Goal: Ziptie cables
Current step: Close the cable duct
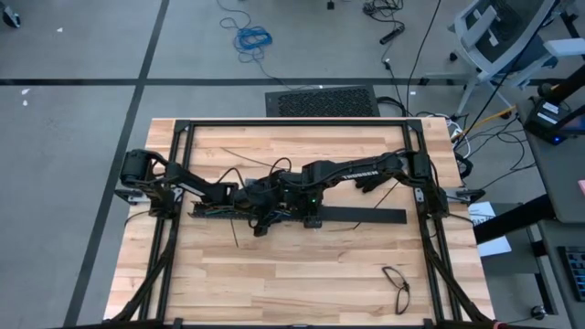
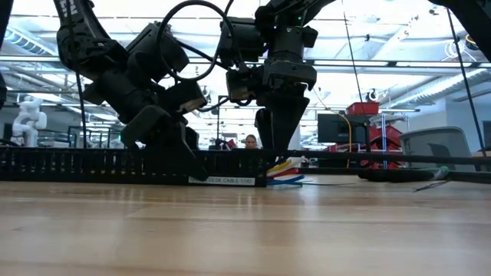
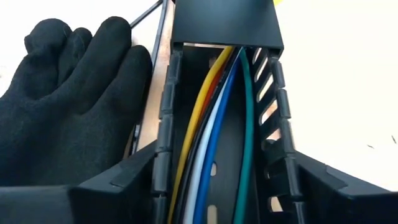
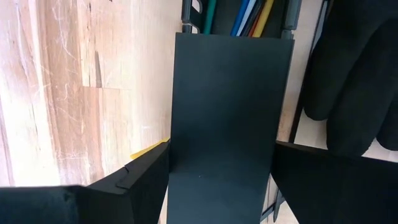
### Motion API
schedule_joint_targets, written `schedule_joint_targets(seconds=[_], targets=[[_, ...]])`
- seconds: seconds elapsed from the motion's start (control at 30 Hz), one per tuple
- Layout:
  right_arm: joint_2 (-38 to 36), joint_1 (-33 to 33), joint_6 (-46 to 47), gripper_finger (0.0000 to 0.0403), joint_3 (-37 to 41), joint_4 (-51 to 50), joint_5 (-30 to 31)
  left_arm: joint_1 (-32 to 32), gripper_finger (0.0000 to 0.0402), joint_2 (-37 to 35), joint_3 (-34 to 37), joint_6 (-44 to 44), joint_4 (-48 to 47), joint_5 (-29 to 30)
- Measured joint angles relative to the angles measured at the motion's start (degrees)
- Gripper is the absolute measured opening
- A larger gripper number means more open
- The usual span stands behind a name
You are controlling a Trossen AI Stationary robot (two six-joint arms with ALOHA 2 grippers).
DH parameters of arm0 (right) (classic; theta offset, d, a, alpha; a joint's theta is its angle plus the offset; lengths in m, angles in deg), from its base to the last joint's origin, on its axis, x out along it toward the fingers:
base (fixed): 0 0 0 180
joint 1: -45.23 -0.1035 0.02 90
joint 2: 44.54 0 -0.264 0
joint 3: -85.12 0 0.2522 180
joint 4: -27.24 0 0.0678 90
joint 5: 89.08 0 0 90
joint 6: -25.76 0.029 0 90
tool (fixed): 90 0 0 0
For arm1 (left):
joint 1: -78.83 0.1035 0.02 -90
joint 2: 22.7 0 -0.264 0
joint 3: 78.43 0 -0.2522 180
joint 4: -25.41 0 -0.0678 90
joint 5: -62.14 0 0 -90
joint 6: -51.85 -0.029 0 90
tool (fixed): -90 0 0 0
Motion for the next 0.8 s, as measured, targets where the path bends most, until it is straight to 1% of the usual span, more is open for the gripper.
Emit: schedule_joint_targets(seconds=[0.1,0.17,0.8], targets=[[0.00,0.00,0.24,0.0256,0.00,-0.01,-0.02,0.00,0.0245,0.00,0.00,-0.05,0.10,-0.02],[0.00,0.00,0.24,0.0256,0.00,0.14,-0.04,0.00,0.0241,0.00,0.00,-0.04,0.20,-0.02],[0.00,0.00,0.07,0.0256,0.04,2.11,-0.24,0.00,0.0237,0.11,0.20,0.02,1.84,0.66]])
